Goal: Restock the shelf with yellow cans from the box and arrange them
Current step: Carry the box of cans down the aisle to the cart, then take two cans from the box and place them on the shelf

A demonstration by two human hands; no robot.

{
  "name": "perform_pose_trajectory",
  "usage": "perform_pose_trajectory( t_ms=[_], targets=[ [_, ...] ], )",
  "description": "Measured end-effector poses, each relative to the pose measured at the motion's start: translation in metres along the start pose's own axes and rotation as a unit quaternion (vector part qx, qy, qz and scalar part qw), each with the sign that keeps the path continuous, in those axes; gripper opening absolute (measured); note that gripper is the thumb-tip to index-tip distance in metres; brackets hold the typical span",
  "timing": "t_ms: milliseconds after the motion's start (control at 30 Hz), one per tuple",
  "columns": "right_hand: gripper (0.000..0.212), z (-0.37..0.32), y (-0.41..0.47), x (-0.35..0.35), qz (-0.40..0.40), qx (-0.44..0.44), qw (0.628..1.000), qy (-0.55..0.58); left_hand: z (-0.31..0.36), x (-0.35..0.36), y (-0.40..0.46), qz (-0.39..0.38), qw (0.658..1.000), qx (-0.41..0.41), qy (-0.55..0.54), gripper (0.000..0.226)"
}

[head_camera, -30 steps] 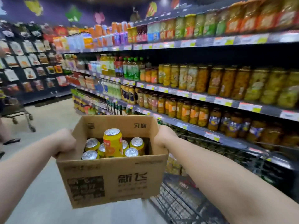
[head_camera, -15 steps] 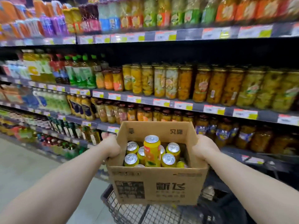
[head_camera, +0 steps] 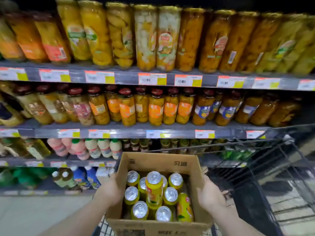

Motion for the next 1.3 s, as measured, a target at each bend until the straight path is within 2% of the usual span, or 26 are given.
perform_pose_trajectory(
  t_ms=[100, 167, 300, 533, 667, 700, 767, 800, 833, 933, 1000, 1100, 1200, 1300],
  targets=[
    [0.039, 0.010, 0.008, 0.041, -0.011, 0.013, 1.000, 0.000, -0.018, 0.034, 0.017, 0.012, 1.000, -0.018, -0.015, 0.035],
    [0.045, 0.019, 0.011, 0.063, -0.012, 0.034, 0.999, -0.011, -0.029, 0.056, 0.024, 0.015, 0.999, -0.038, -0.031, 0.036],
    [0.055, 0.045, 0.017, 0.099, -0.016, 0.077, 0.997, -0.007, -0.037, 0.088, 0.036, 0.015, 0.999, -0.035, 0.002, 0.034],
    [0.054, 0.067, 0.014, 0.121, -0.035, 0.101, 0.994, 0.025, -0.035, 0.101, 0.031, 0.016, 0.999, -0.026, 0.029, 0.051],
    [0.078, 0.056, 0.007, 0.109, -0.077, 0.140, 0.983, 0.095, -0.037, 0.096, 0.024, -0.024, 0.999, -0.045, -0.006, 0.066],
    [0.087, 0.052, 0.005, 0.106, -0.059, 0.128, 0.988, 0.068, -0.037, 0.094, 0.022, -0.034, 0.997, -0.057, -0.032, 0.074],
    [0.097, 0.040, -0.004, 0.099, 0.003, 0.046, 0.998, -0.047, -0.035, 0.091, 0.016, -0.025, 0.993, -0.063, -0.092, 0.085],
    [0.099, 0.033, -0.008, 0.099, 0.015, -0.008, 0.998, -0.065, -0.034, 0.089, 0.013, 0.004, 0.993, -0.046, -0.106, 0.086],
    [0.100, 0.026, -0.012, 0.102, -0.009, -0.055, 0.997, -0.044, -0.032, 0.087, 0.009, 0.047, 0.993, -0.024, -0.102, 0.084],
    [0.107, 0.002, -0.017, 0.120, -0.139, -0.109, 0.983, 0.049, -0.022, 0.082, -0.001, 0.161, 0.981, 0.079, -0.073, 0.073],
    [0.112, -0.010, -0.012, 0.134, -0.173, -0.105, 0.978, 0.057, -0.014, 0.087, -0.006, 0.165, 0.975, 0.132, -0.066, 0.072],
    [0.112, -0.023, -0.003, 0.152, -0.182, -0.095, 0.976, 0.070, -0.014, 0.101, -0.006, 0.141, 0.973, 0.174, -0.055, 0.072],
    [0.096, -0.025, 0.005, 0.160, -0.164, -0.064, 0.979, 0.108, -0.021, 0.113, -0.001, 0.125, 0.966, 0.228, 0.013, 0.079],
    [0.083, -0.028, 0.007, 0.152, -0.145, -0.077, 0.983, 0.078, -0.021, 0.116, 0.004, 0.124, 0.954, 0.260, 0.087, 0.090]
  ],
)
Point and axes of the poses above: each hand's wrist, its own y-axis towards the middle knuckle, its own x-axis out of the palm, z = x × y, the point moved 1 cm from there along y, towards the middle knuckle, and after that the axes turned 2 degrees about z, right-handed, at the moved point
